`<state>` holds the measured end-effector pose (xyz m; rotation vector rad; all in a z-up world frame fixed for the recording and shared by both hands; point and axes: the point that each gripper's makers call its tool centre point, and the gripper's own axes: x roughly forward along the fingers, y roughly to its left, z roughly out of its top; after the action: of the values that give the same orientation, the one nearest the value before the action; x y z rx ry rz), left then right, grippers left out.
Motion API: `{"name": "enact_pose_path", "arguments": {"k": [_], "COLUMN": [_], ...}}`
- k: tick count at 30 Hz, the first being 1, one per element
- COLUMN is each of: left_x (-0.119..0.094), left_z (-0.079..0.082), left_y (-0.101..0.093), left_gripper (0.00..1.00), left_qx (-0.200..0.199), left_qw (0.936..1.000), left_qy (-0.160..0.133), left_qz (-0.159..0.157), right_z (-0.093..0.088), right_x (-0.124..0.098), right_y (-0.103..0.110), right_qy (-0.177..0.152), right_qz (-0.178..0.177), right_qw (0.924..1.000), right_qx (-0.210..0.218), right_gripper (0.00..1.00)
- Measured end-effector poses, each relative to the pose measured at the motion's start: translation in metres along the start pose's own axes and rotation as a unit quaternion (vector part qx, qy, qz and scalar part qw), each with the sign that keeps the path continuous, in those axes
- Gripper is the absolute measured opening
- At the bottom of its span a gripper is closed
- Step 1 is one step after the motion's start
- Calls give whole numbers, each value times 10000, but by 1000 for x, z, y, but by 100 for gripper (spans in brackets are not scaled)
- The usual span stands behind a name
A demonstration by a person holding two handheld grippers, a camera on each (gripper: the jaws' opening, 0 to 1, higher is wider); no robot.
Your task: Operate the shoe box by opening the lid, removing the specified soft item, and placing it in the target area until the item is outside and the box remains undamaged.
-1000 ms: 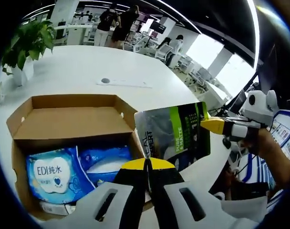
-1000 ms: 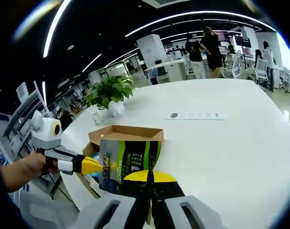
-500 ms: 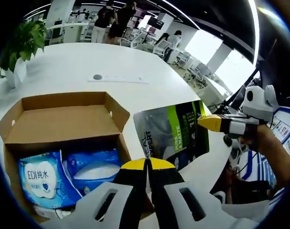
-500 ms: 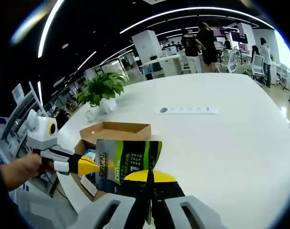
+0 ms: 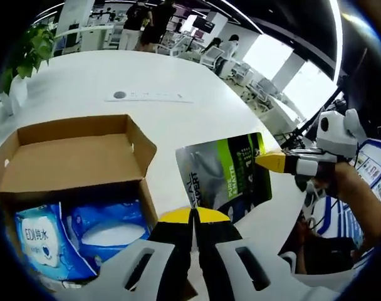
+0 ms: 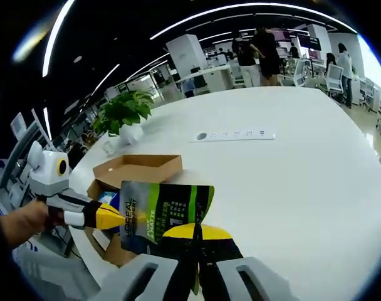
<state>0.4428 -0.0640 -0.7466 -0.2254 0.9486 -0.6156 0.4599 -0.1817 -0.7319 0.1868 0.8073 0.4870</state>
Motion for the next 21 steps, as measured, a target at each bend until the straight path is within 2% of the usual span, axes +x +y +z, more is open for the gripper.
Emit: {"name": "enact_pose_path", "arguments": {"k": [14,21], "left_x": [31,44], "left_z": [-6,-10], "left_y": [3,9], "left_gripper": [0,0], "left_qx": [-10,179], "left_qw": [9997,9989], "left_qy": [215,350], "left_qz": [122,262], "right_z": [-14,-23], "right_x": [21,33], "right_y": [-26,-37], "right_qy": [207,311], "right_qz": [-100,-142], "right_qw": [9997,9993], "right_qx": [106,124], "right_gripper": [0,0]}}
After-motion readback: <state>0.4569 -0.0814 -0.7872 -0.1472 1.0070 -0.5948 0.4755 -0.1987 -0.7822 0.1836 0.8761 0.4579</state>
